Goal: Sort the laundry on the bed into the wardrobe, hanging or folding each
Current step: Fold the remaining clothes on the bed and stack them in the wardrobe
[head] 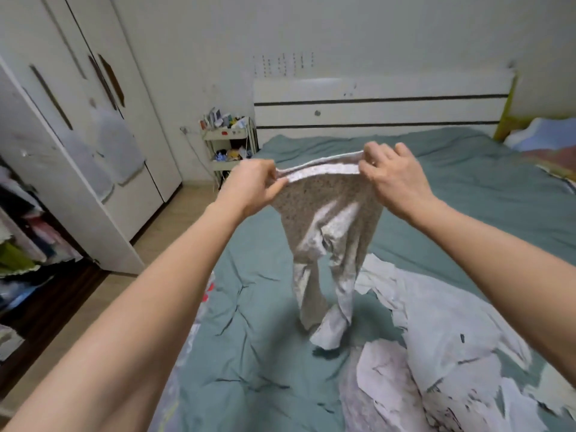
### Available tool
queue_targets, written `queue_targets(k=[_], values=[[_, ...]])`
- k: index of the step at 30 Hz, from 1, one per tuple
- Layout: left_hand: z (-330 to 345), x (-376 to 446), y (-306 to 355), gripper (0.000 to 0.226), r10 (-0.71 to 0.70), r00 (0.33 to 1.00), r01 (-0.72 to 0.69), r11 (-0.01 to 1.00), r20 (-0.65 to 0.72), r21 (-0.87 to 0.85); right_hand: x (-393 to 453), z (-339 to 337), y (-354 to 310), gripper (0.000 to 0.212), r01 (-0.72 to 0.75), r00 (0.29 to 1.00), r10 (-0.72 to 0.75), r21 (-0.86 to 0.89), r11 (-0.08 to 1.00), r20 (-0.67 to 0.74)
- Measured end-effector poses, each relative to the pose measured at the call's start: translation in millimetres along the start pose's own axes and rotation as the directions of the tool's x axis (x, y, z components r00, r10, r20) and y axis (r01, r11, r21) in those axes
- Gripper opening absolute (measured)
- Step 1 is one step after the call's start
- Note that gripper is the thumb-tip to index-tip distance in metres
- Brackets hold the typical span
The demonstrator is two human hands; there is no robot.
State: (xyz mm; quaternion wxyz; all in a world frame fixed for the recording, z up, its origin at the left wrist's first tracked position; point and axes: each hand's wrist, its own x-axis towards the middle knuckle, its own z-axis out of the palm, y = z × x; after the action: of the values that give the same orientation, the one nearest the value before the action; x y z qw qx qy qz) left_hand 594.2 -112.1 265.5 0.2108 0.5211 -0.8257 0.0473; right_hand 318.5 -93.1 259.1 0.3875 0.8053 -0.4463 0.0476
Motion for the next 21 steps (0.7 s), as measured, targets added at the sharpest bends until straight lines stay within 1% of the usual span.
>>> queue_targets(k=[1, 2, 3, 4, 5, 6, 7, 8, 9, 10, 11, 12, 14, 16, 17, 18, 19, 21], values=[[3, -2, 7, 0.037, 0.037, 0.979, -0.055, 0.995, 0.199, 0.085, 0, 1, -5, 0.029, 0.105, 0.987, -0.103, -0.012, 0.994, 0.125], [10, -10, 13, 0.038, 0.034, 0.914, -0.108, 0.981, 0.405, 0.162, -5, 2, -12, 0.030, 0.208, 0.924, -0.215, 0.056, 0.977, 0.316], [17, -18, 16, 0.036, 0.023, 0.865, -0.132, 0.974, 0.501, 0.183, -11, 4, -16, 0.026, 0.197, 0.852, -0.234, 0.129, 0.972, 0.469], [19, -18, 14, 0.033, 0.013, 0.872, -0.108, 0.980, 0.489, 0.166, -13, 2, -14, 0.020, 0.105, 0.842, -0.164, 0.142, 0.984, 0.514], [14, -12, 10, 0.032, -0.002, 0.926, -0.044, 0.993, 0.377, 0.113, -11, -1, -6, 0.016, -0.029, 0.892, -0.042, 0.149, 0.988, 0.451], [7, -4, 6, 0.032, -0.026, 0.972, 0.020, 0.999, 0.234, 0.027, -9, -7, 2, 0.015, -0.169, 0.918, 0.103, 0.141, 0.976, 0.383], [1, 1, 3, 0.034, -0.049, 0.986, 0.060, 0.996, 0.158, -0.068, -7, -9, 8, 0.014, -0.222, 0.920, 0.166, 0.122, 0.967, 0.355], [-5, 6, 3, 0.035, -0.051, 0.970, 0.084, 0.988, 0.239, -0.132, -4, -10, 10, 0.015, -0.171, 0.908, 0.115, 0.105, 0.980, 0.404], [-8, 7, 5, 0.035, -0.021, 0.914, 0.083, 0.987, 0.406, -0.137, -4, -8, 9, 0.015, -0.092, 0.874, 0.022, 0.120, 0.988, 0.485], [-5, 3, 10, 0.035, -0.008, 0.837, 0.082, 0.990, 0.546, -0.111, -4, -6, 7, 0.014, -0.042, 0.831, -0.052, 0.157, 0.987, 0.553], [3, -2, 13, 0.036, -0.015, 0.782, 0.100, 0.990, 0.623, -0.101, -5, -3, 6, 0.014, -0.043, 0.811, -0.088, 0.209, 0.977, 0.578], [12, -7, 14, 0.040, -0.024, 0.758, 0.145, 0.980, 0.651, -0.133, -5, 0, 6, 0.013, -0.073, 0.797, -0.099, 0.258, 0.963, 0.596], [30, -11, 11, 0.048, -0.040, 0.738, 0.236, 0.951, 0.673, -0.202, -4, 8, 6, 0.014, -0.116, 0.779, -0.125, 0.336, 0.935, 0.615], [46, -9, 7, 0.047, -0.024, 0.689, 0.248, 0.947, 0.725, -0.204, -2, 21, 1, 0.018, -0.156, 0.755, -0.166, 0.420, 0.894, 0.634], [55, -6, 4, 0.041, -0.020, 0.672, 0.221, 0.959, 0.741, -0.175, -1, 28, -5, 0.026, -0.191, 0.750, -0.173, 0.460, 0.867, 0.638], [65, -3, -1, 0.033, -0.033, 0.676, 0.179, 0.977, 0.736, -0.120, 1, 39, -9, 0.033, -0.236, 0.741, -0.157, 0.472, 0.849, 0.653], [77, 1, -6, 0.026, -0.057, 0.704, 0.137, 0.989, 0.707, -0.057, 3, 51, -13, 0.036, -0.271, 0.738, -0.122, 0.458, 0.846, 0.663], [100, 13, -19, 0.015, -0.120, 0.812, 0.117, 0.992, 0.571, 0.041, 9, 76, -22, 0.028, -0.317, 0.718, -0.043, 0.382, 0.868, 0.694]])
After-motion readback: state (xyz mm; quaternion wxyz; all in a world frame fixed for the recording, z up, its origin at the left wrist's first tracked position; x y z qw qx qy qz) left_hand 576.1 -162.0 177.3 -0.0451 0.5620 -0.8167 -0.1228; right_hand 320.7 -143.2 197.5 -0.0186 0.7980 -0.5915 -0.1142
